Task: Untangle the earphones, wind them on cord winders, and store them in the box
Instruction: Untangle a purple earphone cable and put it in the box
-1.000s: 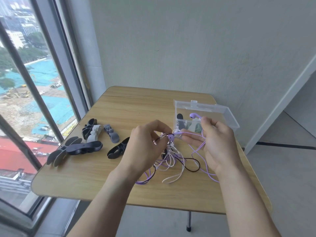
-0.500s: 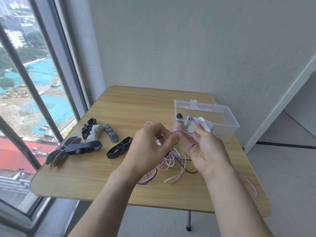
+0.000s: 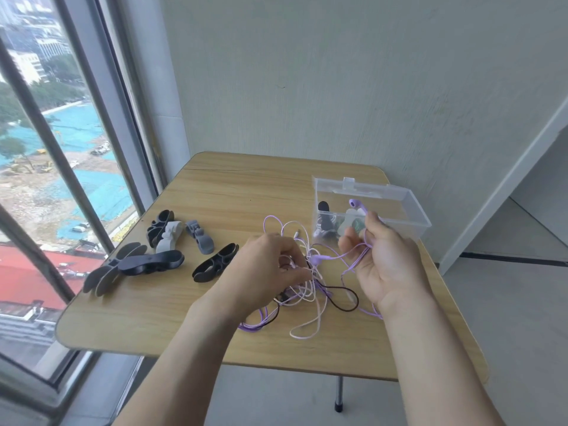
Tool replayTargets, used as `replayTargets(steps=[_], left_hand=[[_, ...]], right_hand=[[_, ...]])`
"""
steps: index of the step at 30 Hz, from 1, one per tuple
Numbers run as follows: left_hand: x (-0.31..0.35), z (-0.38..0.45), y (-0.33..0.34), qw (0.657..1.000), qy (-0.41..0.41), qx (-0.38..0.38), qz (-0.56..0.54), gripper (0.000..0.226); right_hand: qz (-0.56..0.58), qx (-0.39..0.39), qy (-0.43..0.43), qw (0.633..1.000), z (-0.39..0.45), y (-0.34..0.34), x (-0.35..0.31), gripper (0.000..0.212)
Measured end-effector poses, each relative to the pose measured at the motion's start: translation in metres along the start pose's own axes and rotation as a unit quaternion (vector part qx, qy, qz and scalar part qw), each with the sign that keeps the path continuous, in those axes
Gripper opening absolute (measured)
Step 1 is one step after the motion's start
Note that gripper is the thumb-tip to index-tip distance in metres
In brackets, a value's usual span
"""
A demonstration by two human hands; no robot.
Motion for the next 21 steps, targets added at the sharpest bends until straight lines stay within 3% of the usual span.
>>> replayTargets(steps=[3, 7, 10, 12, 14, 16, 19, 21], left_hand=[[-0.011, 0.004, -0.008, 0.998, -0.023, 0.044, 0.035, 0.008], [-0.027, 0.006, -0.048, 0.956, -0.077, 0.282, 0.005, 0.005], [-0.039, 0.002, -0.067, 0.918, -0.111, 0.380, 0.002, 0.002], [-0.044, 0.002, -0.065, 0.921, -0.141, 0.364, 0.018, 0.008], [-0.045, 0.002, -0.055, 0.934, -0.191, 0.295, 0.068, 0.020], [-0.035, -0.003, -0.045, 0.932, -0.201, 0.276, 0.121, 0.025], [0.005, -0.010, -0.032, 0.941, -0.040, 0.330, 0.064, 0.020], [0.032, -0.011, -0.012, 0.963, 0.053, 0.261, -0.024, 0.023]], right_hand=[[-0.087, -0.016, -0.054, 0.995, 0.008, -0.009, -0.013, 0.024], [-0.324, -0.046, -0.109, 0.939, 0.013, -0.024, -0.030, 0.034], [-0.431, -0.040, -0.138, 0.891, 0.013, -0.036, -0.039, 0.026], [-0.476, -0.038, -0.169, 0.862, 0.012, -0.041, -0.047, 0.017], [-0.569, -0.046, -0.182, 0.800, 0.015, -0.050, -0.049, 0.016], [-0.646, -0.053, -0.154, 0.746, 0.019, -0.061, -0.045, 0.016], [-0.682, -0.064, -0.098, 0.722, 0.021, -0.072, -0.034, 0.013], [-0.687, -0.057, -0.083, 0.720, 0.022, -0.077, -0.031, 0.013]])
Point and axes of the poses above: each hand's wrist, its own z-axis towards the middle knuckle, its own y-axis out of the palm, x = y × z, the point moved 5 cm from there along z, towards the middle knuckle, and after that the axes turned 5 degrees about x, right-handed, at the moved point
